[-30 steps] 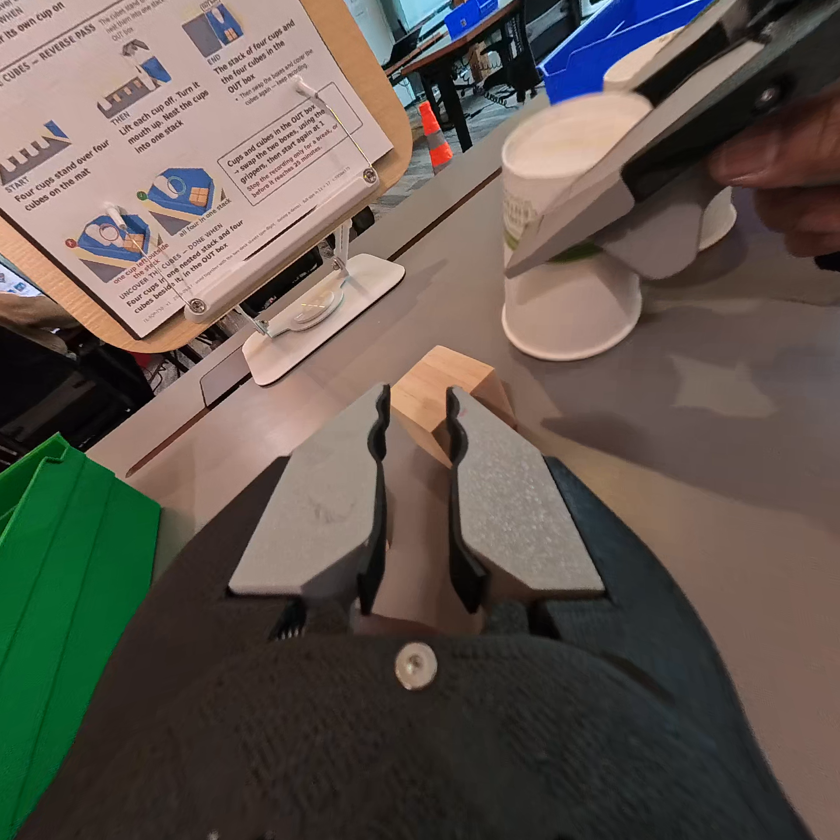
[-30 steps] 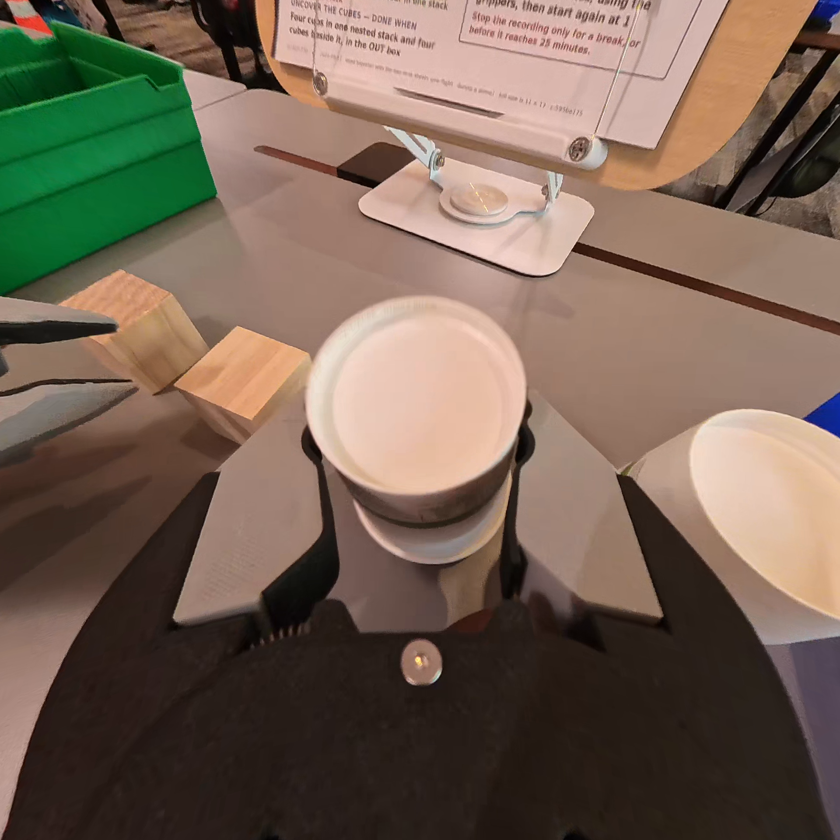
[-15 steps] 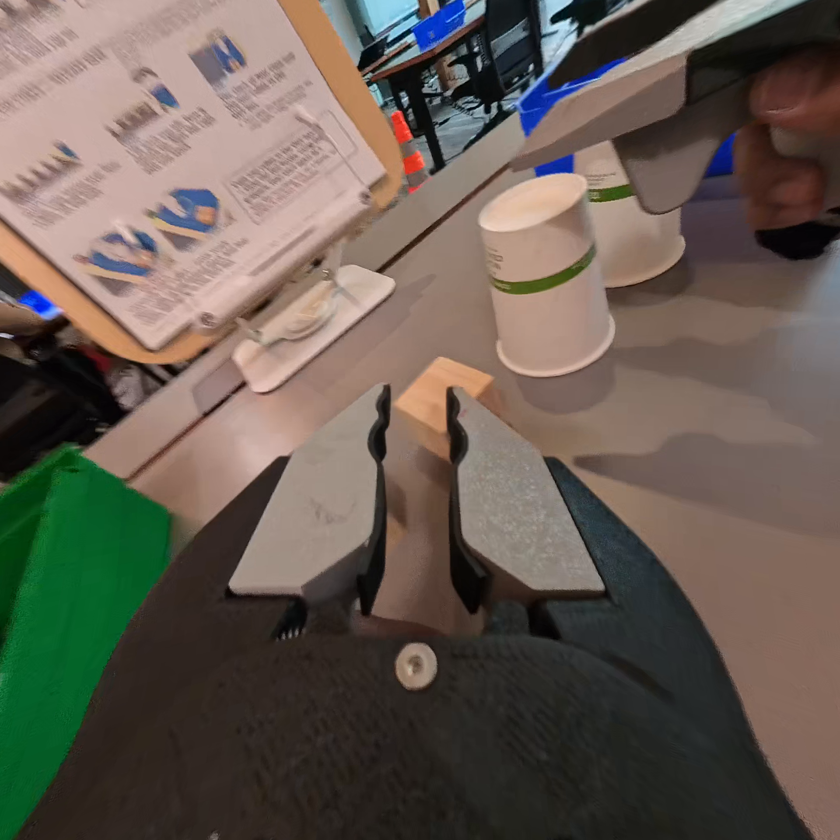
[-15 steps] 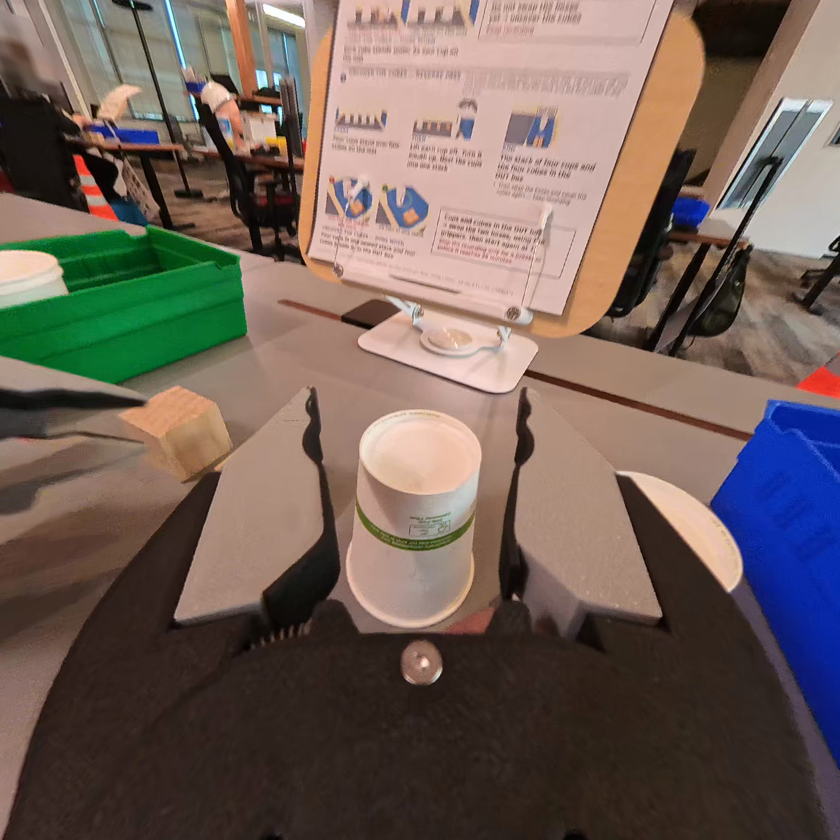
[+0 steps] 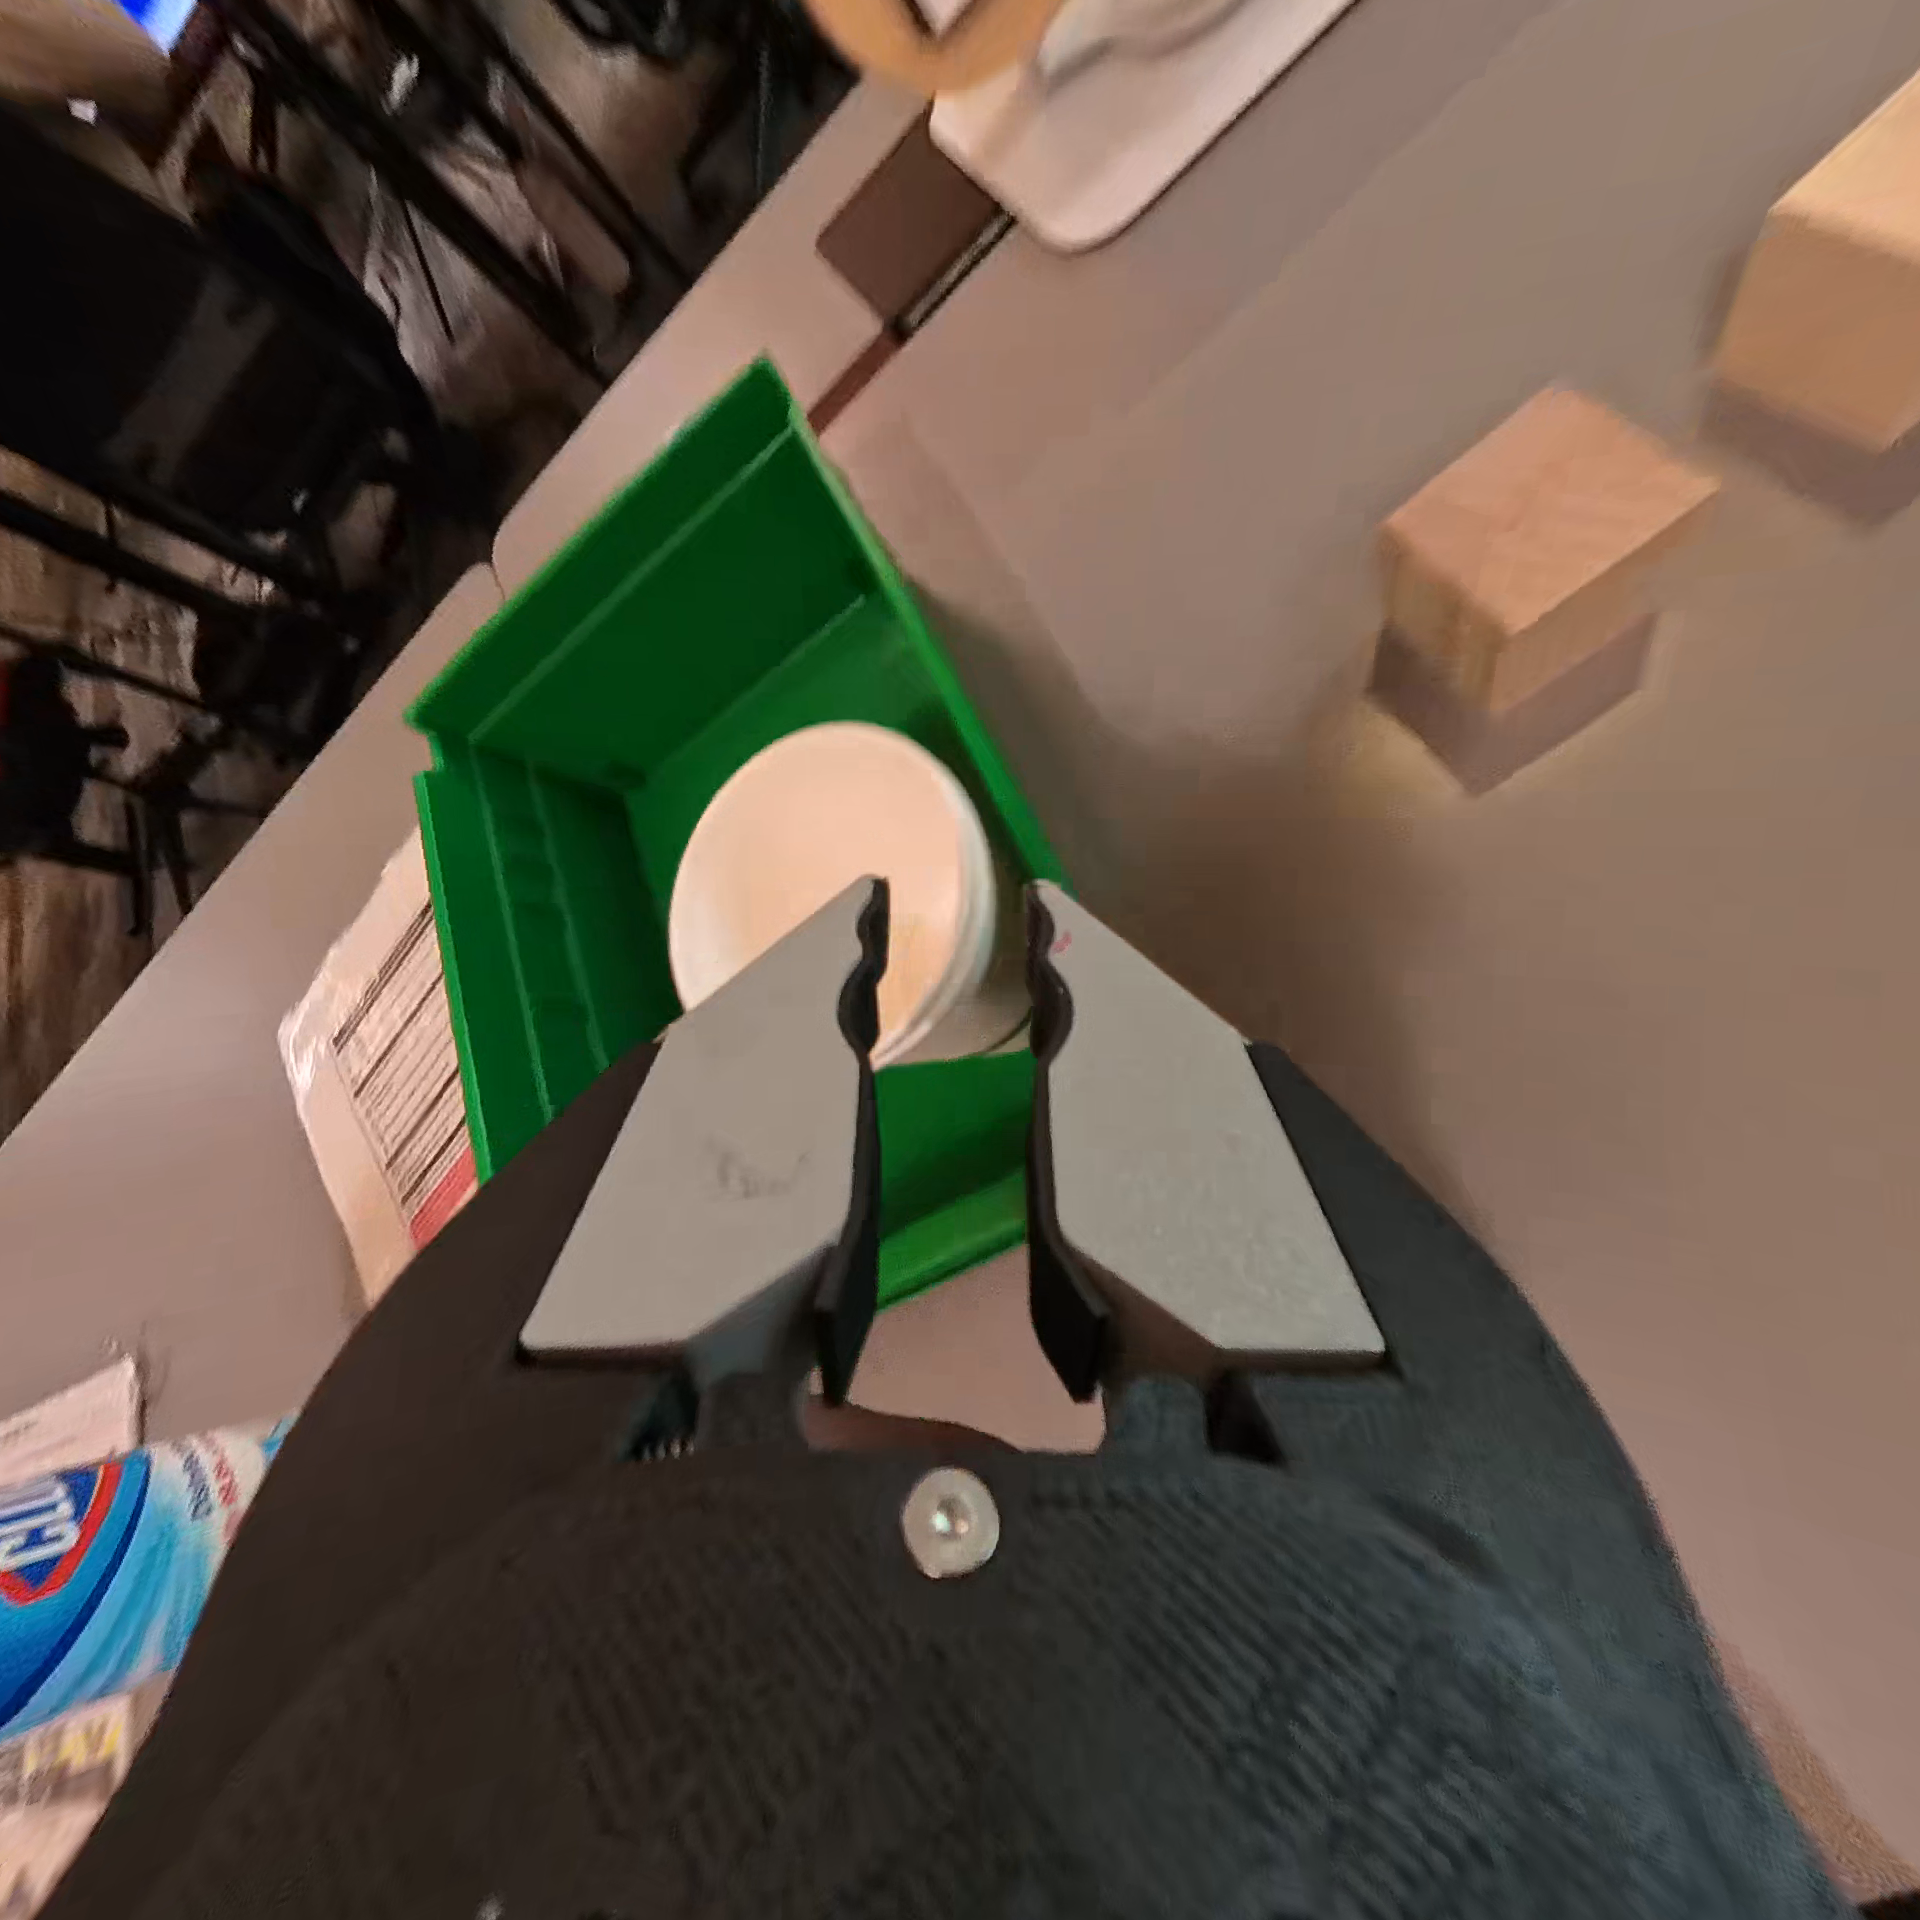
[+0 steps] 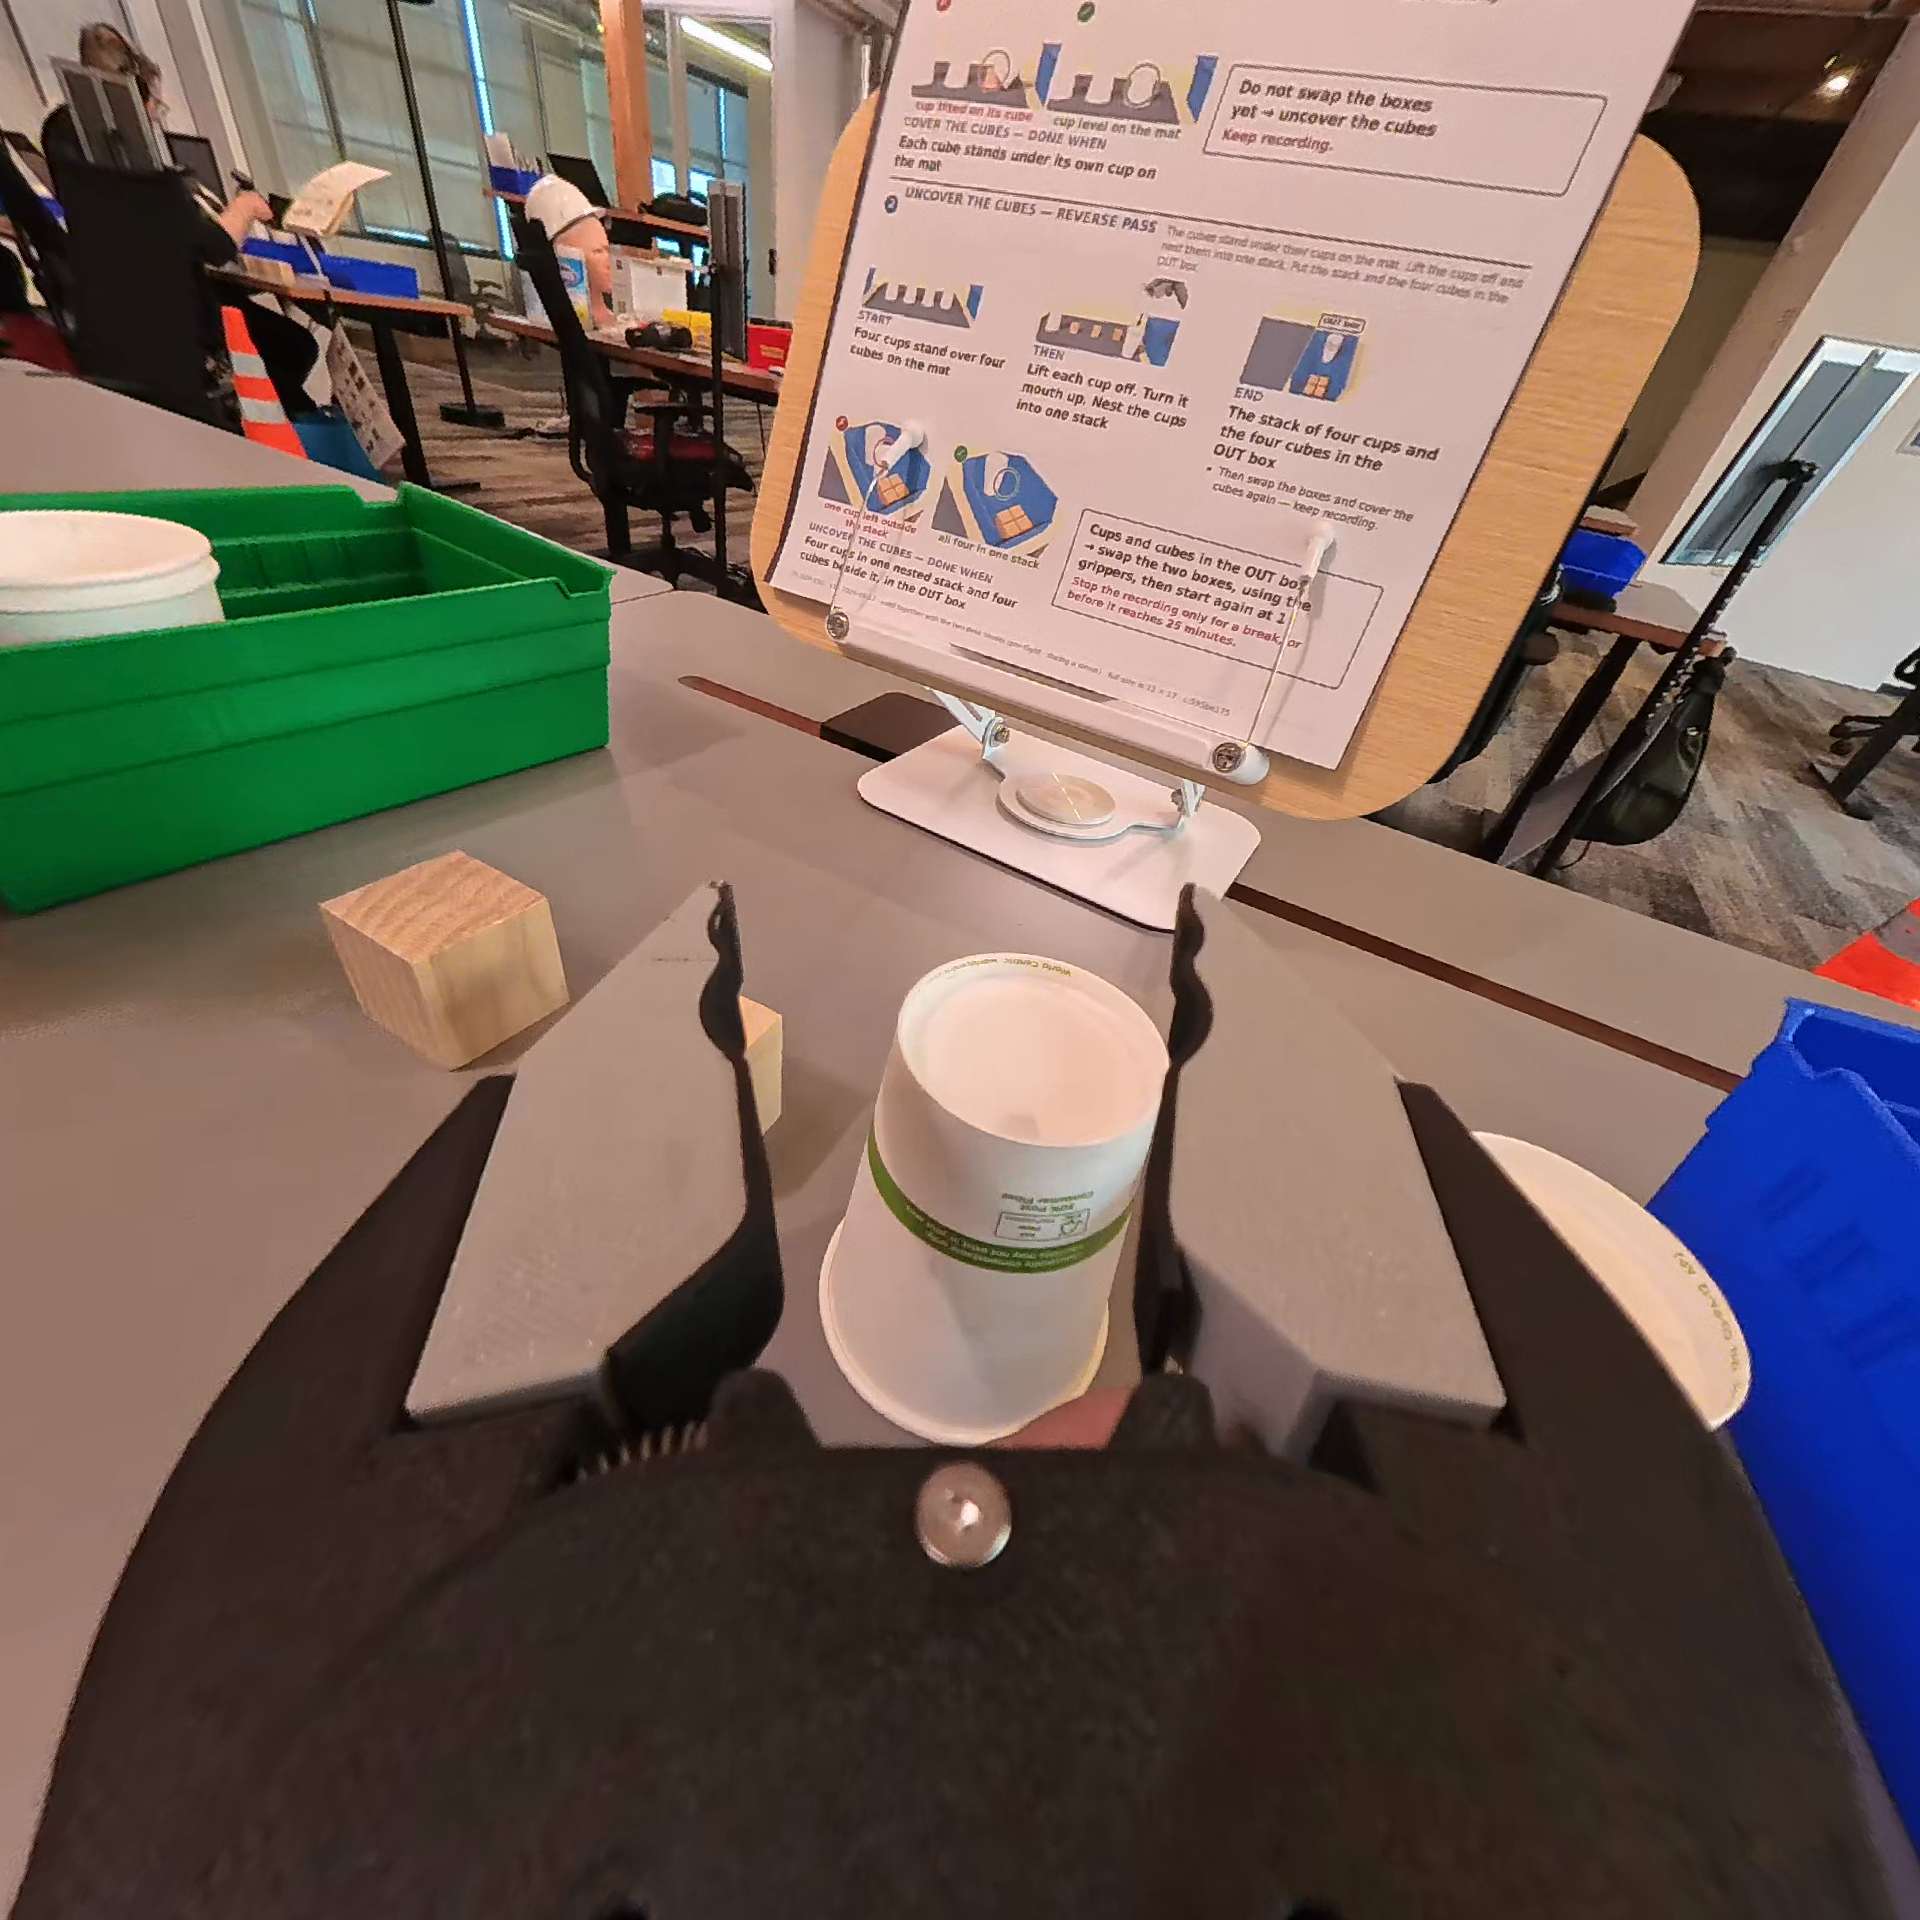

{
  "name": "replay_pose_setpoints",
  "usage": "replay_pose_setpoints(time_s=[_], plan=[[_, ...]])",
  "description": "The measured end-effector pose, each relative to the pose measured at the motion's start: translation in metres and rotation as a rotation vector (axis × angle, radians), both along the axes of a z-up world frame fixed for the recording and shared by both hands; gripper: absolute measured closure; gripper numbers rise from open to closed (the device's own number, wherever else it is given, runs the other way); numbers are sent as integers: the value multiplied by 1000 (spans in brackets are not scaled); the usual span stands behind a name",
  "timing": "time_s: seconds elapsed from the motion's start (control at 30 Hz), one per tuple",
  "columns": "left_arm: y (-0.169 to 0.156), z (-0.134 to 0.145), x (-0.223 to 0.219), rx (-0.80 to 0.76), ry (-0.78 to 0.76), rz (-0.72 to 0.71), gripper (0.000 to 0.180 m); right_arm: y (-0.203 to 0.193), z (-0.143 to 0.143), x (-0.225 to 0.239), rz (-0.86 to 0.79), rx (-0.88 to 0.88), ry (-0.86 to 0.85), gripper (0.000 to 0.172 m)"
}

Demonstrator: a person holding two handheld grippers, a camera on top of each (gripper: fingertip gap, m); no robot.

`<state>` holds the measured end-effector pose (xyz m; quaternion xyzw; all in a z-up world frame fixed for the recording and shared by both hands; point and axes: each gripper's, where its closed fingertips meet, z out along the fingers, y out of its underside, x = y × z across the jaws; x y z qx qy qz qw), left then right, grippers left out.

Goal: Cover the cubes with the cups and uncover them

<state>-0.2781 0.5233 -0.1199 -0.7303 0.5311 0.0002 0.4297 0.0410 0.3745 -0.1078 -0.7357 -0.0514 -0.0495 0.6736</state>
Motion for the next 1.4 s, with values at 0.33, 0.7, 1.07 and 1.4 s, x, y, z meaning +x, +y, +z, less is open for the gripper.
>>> replay_pose_setpoints(time_s=[0.33, 0.7, 1.07, 1.4], plan=[[21, -27, -15, -59, -7, 48, 172, 1, -2, 0, 23, -1, 43, 93], [28, 0, -20, 31, -26, 54, 179, 1, -2, -5, 32, 0, 17, 94], [5, 136, 0, 422, -239, 19, 179, -1, 1, -18, 91, 12, 29, 92], [-131, 201, 120, 523, -452, -376, 179, -50, 13, -173, 898, -38, 354, 93]])
